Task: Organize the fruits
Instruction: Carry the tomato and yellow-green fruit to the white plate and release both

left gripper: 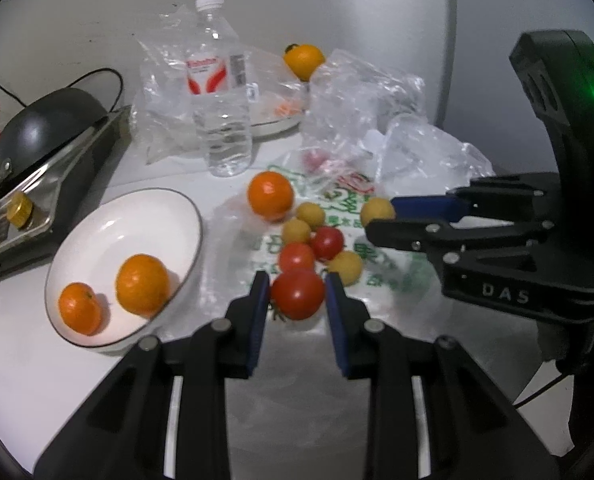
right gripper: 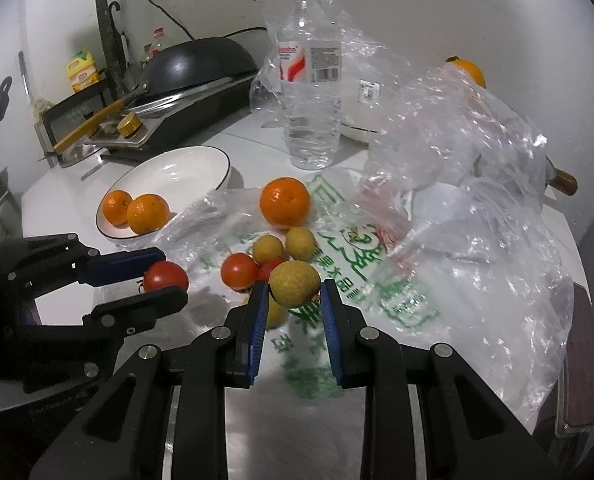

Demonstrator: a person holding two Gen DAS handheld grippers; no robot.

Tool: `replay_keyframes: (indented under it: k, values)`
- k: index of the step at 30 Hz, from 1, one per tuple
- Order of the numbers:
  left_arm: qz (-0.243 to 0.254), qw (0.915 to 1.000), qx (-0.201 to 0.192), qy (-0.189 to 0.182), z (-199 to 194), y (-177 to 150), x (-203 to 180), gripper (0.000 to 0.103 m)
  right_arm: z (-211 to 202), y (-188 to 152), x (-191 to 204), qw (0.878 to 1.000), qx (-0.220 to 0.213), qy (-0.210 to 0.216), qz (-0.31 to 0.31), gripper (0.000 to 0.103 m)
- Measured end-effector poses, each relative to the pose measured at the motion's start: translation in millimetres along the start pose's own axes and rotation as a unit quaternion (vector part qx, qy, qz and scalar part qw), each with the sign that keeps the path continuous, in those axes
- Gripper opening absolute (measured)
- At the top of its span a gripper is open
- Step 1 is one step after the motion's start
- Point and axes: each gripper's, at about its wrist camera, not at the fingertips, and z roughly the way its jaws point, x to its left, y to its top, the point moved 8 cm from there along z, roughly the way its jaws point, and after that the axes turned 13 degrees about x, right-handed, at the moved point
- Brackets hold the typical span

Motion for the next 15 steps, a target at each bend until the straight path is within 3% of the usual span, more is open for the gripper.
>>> replay_keyframes:
  k: [15]
  values:
    - [-0.027, 0.9988, -0.022, 0.033, -22.7, -0.8, 66.9, 0.029, 8.8, 37.3, 48.3, 0.999, -0.011, 0.014, -0.035, 0.029]
